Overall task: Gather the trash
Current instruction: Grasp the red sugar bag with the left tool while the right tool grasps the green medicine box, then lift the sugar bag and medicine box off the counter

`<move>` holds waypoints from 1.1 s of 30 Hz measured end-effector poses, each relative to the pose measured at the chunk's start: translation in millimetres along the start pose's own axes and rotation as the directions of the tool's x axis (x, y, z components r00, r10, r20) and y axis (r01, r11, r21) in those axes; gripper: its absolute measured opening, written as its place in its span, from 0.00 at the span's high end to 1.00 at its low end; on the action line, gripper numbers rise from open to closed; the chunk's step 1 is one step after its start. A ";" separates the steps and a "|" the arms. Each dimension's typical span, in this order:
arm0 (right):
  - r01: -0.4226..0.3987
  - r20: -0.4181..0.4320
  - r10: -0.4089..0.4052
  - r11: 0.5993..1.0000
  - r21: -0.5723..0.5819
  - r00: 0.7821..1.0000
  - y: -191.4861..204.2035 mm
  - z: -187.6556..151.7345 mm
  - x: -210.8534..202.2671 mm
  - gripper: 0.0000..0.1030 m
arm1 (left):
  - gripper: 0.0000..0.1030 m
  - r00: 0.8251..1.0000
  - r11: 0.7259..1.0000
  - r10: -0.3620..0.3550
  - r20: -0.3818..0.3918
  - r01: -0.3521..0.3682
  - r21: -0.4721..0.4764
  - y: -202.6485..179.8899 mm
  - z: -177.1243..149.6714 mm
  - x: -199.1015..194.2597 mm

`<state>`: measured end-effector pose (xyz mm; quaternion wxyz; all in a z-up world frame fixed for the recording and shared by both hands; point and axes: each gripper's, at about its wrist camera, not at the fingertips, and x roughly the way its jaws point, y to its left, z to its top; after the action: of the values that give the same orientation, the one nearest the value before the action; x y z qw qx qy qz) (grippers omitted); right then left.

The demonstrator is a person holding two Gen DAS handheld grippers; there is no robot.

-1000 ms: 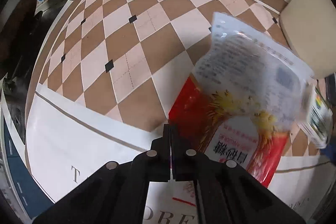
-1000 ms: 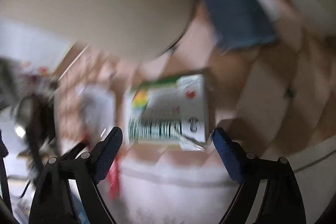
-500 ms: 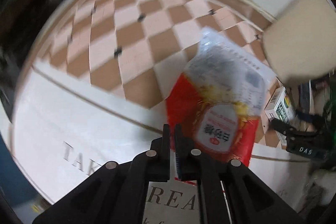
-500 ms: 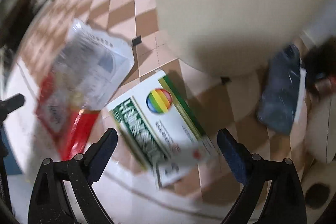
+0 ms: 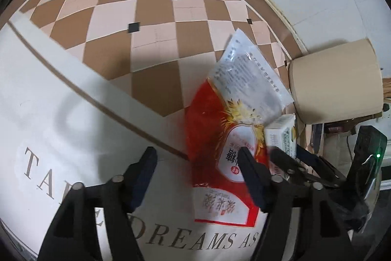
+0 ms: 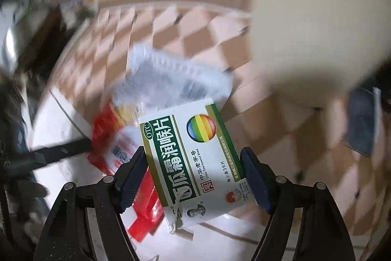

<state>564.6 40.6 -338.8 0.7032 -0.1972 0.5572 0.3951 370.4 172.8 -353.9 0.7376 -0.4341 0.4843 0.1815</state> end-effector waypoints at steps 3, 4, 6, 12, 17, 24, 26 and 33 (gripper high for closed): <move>0.021 0.003 -0.021 1.000 -0.020 1.000 11.0 5.7 19.1 0.26 | 0.31 1.000 1.000 -0.010 0.009 0.010 0.002 -7.2 3.3 5.3; 0.010 0.003 -0.010 1.000 -0.008 1.000 9.3 5.0 19.0 0.26 | 0.31 0.999 0.999 -0.035 0.004 0.035 0.000 -9.3 4.6 7.9; -0.031 0.013 0.031 0.999 0.037 0.999 0.0 5.0 17.5 0.26 | 0.31 0.997 0.997 -0.082 -0.005 0.082 -0.003 -15.9 9.1 16.0; -0.118 0.029 0.115 0.987 0.110 0.993 -16.5 6.8 10.1 0.26 | 0.49 0.991 0.991 -0.136 0.000 0.136 -0.013 -29.2 22.8 30.9; -0.186 0.051 0.180 0.968 0.170 0.982 -27.1 8.9 7.8 0.26 | 0.97 0.997 0.997 -0.079 -0.004 0.079 -0.006 -29.8 21.9 40.1; -0.225 0.111 0.200 0.927 0.300 0.973 -56.1 4.0 -9.2 0.27 | 1.00 0.999 0.998 0.011 0.033 -0.013 0.065 -25.2 16.3 22.6; -0.111 0.127 0.077 0.951 0.289 0.989 -61.9 5.9 -19.5 0.27 | 1.00 1.000 0.998 -0.007 0.020 0.006 0.058 -18.8 15.2 21.7; 0.114 0.055 -0.118 0.992 0.061 0.992 -36.3 20.8 11.2 0.28 | 1.00 0.996 0.997 -0.074 0.057 0.073 0.019 -13.2 12.2 9.0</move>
<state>606.6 37.2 -348.9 0.7463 -0.1972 0.5352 0.3429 390.5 174.0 -353.7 0.7612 -0.4399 0.4479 0.1627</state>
